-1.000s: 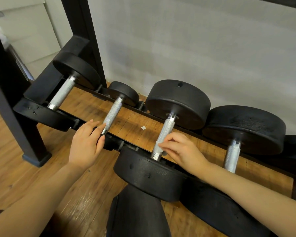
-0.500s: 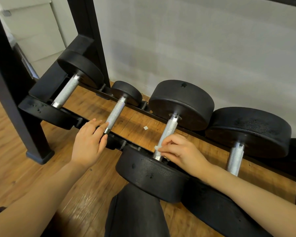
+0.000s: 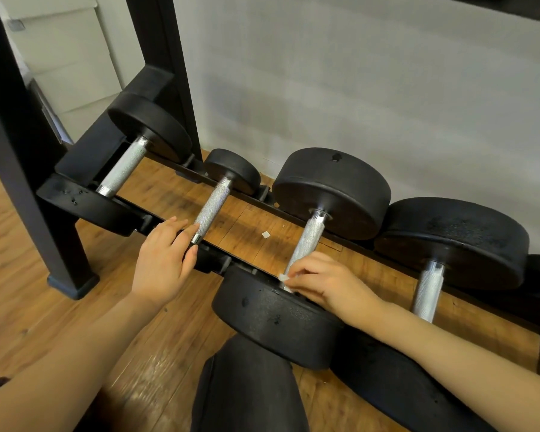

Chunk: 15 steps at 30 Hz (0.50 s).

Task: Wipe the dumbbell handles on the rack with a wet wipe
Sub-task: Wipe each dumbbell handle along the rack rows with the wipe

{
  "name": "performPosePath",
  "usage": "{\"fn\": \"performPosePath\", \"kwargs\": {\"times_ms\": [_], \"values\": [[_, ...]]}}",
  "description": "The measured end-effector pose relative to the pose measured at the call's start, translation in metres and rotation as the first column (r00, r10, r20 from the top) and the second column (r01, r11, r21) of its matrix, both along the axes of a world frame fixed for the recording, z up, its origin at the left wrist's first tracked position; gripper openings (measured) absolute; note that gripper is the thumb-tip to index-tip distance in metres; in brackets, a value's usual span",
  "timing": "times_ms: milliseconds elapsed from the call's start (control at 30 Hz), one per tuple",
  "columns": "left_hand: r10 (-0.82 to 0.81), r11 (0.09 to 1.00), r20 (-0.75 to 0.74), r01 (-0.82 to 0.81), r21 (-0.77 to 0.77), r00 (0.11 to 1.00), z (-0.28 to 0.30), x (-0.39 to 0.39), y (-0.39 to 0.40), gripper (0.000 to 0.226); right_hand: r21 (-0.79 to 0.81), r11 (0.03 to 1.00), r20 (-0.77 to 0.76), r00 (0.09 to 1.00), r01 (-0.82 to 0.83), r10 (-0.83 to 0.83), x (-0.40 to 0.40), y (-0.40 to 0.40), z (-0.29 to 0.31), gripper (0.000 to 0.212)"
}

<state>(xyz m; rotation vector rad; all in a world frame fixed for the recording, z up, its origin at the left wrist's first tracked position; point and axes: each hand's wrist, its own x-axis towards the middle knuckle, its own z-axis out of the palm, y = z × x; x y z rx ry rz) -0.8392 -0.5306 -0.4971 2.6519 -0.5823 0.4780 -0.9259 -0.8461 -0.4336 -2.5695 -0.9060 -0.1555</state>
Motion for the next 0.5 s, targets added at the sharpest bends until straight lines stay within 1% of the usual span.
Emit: {"fn": "performPosePath", "kwargs": {"times_ms": [67,167,200,333,467,500], "values": [[0.004,1.0,0.001,-0.004,-0.002,1.0,-0.0002,-0.0004,-0.0003,0.048,0.007,1.0,0.034,0.999,0.031,-0.031,0.0026,-0.0005,-0.0001,0.019],[0.013,1.0,0.002,-0.013,-0.003,1.0,0.0,-0.0014,-0.0008,0.048,0.045,0.991,0.133,0.983,0.124,-0.129,0.0075,0.0041,0.0009,0.016],[0.015,1.0,0.001,-0.015,-0.003,1.0,0.0002,-0.0015,-0.0011,0.048,0.047,0.991,0.152,0.979,0.129,-0.135,0.009,0.0059,0.0007,0.016],[0.012,1.0,0.0,-0.012,-0.003,1.0,0.0012,-0.0016,-0.0009,0.048,0.018,0.998,0.145,0.987,0.067,-0.069,0.0102,0.0067,-0.0044,0.017],[0.016,1.0,-0.008,-0.016,0.003,1.0,0.0008,-0.0021,0.0,0.049,0.021,0.985,0.183,0.968,0.17,-0.17,0.0103,0.0042,-0.0076,0.024],[0.017,1.0,-0.01,-0.017,0.004,1.0,0.0005,-0.002,0.0,0.049,0.022,0.985,0.18,0.968,0.171,-0.172,0.0105,0.0048,-0.0079,0.026]]}}
